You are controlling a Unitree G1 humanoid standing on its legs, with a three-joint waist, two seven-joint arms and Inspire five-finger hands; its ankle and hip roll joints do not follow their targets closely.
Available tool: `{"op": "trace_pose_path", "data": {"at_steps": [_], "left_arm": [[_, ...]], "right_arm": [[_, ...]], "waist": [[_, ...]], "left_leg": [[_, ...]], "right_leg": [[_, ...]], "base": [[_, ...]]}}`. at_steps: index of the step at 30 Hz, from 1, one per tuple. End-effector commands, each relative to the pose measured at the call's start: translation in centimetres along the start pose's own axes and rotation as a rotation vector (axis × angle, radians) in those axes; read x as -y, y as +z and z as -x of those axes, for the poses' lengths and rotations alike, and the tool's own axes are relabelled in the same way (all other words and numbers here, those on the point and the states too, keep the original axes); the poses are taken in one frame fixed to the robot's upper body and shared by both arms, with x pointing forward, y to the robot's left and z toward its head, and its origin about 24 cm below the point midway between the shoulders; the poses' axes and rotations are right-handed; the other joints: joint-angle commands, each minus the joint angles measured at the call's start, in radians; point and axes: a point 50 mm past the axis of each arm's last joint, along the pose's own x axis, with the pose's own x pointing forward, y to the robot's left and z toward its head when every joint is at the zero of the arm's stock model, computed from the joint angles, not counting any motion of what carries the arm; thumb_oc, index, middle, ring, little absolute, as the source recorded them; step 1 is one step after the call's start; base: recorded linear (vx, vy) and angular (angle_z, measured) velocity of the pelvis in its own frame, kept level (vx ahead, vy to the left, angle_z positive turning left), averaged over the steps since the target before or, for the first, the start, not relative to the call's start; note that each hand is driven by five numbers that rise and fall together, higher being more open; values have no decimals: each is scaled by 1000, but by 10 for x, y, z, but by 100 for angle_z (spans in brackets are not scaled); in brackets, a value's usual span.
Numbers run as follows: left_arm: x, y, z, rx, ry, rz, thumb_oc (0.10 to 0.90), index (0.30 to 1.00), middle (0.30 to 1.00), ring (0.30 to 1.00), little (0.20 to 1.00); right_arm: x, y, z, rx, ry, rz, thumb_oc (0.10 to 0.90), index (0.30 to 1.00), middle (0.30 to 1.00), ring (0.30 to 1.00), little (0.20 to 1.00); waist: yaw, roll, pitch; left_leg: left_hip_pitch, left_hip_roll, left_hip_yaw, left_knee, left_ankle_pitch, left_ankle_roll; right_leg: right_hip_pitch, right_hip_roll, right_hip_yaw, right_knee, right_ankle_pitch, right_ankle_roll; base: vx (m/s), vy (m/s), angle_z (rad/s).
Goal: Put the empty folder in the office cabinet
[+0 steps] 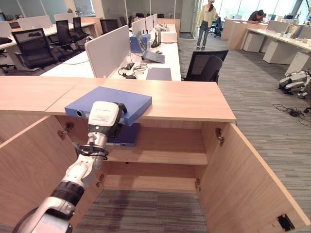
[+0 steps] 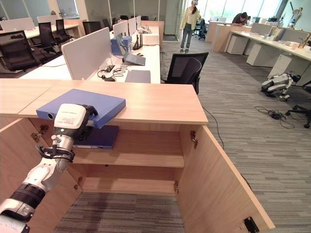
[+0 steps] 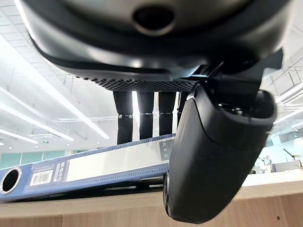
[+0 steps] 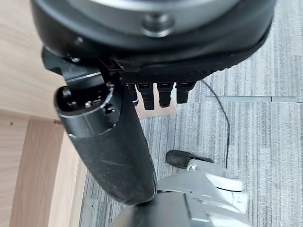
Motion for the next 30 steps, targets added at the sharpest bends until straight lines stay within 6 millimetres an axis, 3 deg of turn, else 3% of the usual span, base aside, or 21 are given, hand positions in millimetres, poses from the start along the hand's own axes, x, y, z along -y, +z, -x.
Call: {"op": "trace_pose_path", "data": {"at_steps": [1, 8, 10, 12, 13, 14, 15, 16, 17, 18, 19, 21, 22, 23, 25, 26, 29, 30], "left_arm": [[-25, -19, -27, -55, 66, -66, 400, 300, 300, 300, 300], [-27, -14, -29, -48, 92, -43, 400, 300, 300, 300, 300], [-44, 6, -33, 30, 155, 59, 400, 300, 300, 300, 300], [-82, 60, -18, 327, 207, 342, 400, 300, 300, 300, 300], [-83, 59, -17, 326, 203, 345, 400, 300, 300, 300, 300], [-97, 80, 1, 479, 155, 515, 400, 300, 300, 300, 300], [-98, 78, 3, 477, 150, 518, 400, 300, 300, 300, 300], [-112, 93, 22, 615, 65, 780, 400, 300, 300, 300, 300], [-112, 93, 23, 614, 63, 780, 400, 300, 300, 300, 300], [-116, 89, 42, 692, -156, 1249, 400, 300, 300, 300, 300], [-116, 89, 42, 692, -159, 1251, 400, 300, 300, 300, 300], [-120, 86, 48, 752, -336, 1519, 400, 300, 300, 300, 300], [-120, 86, 48, 752, -336, 1519, 400, 300, 300, 300, 300], [-125, 84, 53, 789, -448, 1708, 400, 300, 300, 300, 300], [-125, 83, 53, 789, -465, 1778, 400, 300, 300, 300, 300], [-120, 81, 55, 757, -490, 1891, 400, 300, 300, 300, 300], [-114, 77, 56, 703, -478, 1933, 400, 300, 300, 300, 300], [-102, 68, 59, 599, -454, 1930, 400, 300, 300, 300, 300]], "right_arm": [[21, 15, -1, 26, -72, 58, 800, 900, 900, 900, 900], [19, 16, -1, 27, -71, 61, 800, 900, 900, 900, 900], [18, 20, -1, 43, -68, 50, 800, 900, 900, 900, 900], [19, 23, -1, 53, -60, 20, 800, 900, 900, 900, 900], [19, 23, -1, 52, -60, 22, 800, 900, 900, 900, 900], [20, 24, -2, 53, -49, 6, 800, 900, 900, 900, 900], [20, 24, -2, 53, -49, 8, 800, 900, 900, 900, 900], [21, 23, -2, 43, -29, -4, 800, 900, 900, 900, 900], [21, 23, -2, 43, -28, -3, 800, 900, 900, 900, 900], [21, 24, -2, 28, 9, 16, 800, 900, 900, 900, 900], [21, 24, -2, 29, 10, 16, 800, 900, 900, 900, 900], [19, 24, -2, 13, 43, 51, 800, 900, 900, 900, 900], [19, 24, -2, 13, 44, 51, 800, 900, 900, 900, 900], [16, 25, -2, 17, 65, 68, 800, 900, 900, 900, 900], [15, 26, -3, 25, 72, 72, 800, 900, 900, 900, 900], [12, 29, -3, 42, 82, 81, 800, 900, 900, 900, 900], [11, 32, -3, 58, 84, 83, 800, 900, 900, 900, 900], [9, 34, -3, 73, 84, 89, 800, 900, 900, 900, 900]], "waist": [[8, -29, 11], [9, -30, 14], [15, -33, 18], [28, -33, 27], [27, -32, 26], [35, -30, 30], [33, -29, 29], [41, -25, 34], [39, -24, 31], [51, -15, 36], [51, -15, 36], [57, -9, 38], [57, -9, 38], [62, -4, 41], [63, -3, 42], [65, -2, 44], [66, -2, 45], [70, 0, 45]], "left_leg": [[91, -69, 22, 2, -185, 22], [92, -68, 19, 2, -185, 22], [90, -70, 14, 2, -184, 22], [84, -69, 3, 2, -181, 25], [84, -69, 3, 2, -181, 25], [81, -71, 1, 2, -180, 26], [82, -71, 1, 2, -180, 26], [82, -73, 2, 2, -173, 27], [83, -72, 1, 2, -179, 26], [84, -72, -5, 2, -177, 26], [84, -72, -5, 2, -177, 26], [86, -74, -10, 2, -175, 23], [86, -74, -11, 2, -175, 23], [85, -75, -17, 2, -170, 23], [84, -75, -19, 2, -169, 22], [81, -76, -23, 2, -166, 22], [80, -75, -25, 2, -165, 22], [79, -76, -27, 2, -164, 22]], "right_leg": [[10, 8, 10, 8, -50, 56], [11, 8, 9, 8, -51, 56], [12, 7, 5, 8, -52, 54], [9, 4, 0, 8, -50, 52], [9, 4, 0, 8, -50, 52], [9, 3, -5, 8, -48, 53], [9, 3, -4, 8, -48, 53], [10, 0, -11, 8, -42, 52], [11, 0, -10, 8, -47, 53], [14, -4, -20, 8, -44, 53], [15, -4, -20, 8, -44, 53], [18, -4, -24, 8, -42, 51], [18, -4, -24, 8, -42, 51], [17, -3, -25, 8, -41, 51], [16, -3, -26, 8, -40, 51], [15, -3, -24, 8, -40, 51], [16, -3, -25, 8, -41, 51], [17, -3, -27, 8, -42, 50]], "base": [[0, 0, 0], [1, 0, 0], [0, 0, 0], [0, 0, 0], [3, 8, 4], [4, 10, 16], [-10, 17, 14], [8, 10, 16], [12, 9, 14], [27, 1, 16], [3, -3, 11], [2, -5, 2], [0, 0, 0], [0, 0, 0], [-5, -4, 2], [-8, -4, 6], [-5, -4, 5], [0, 0, 0]]}}
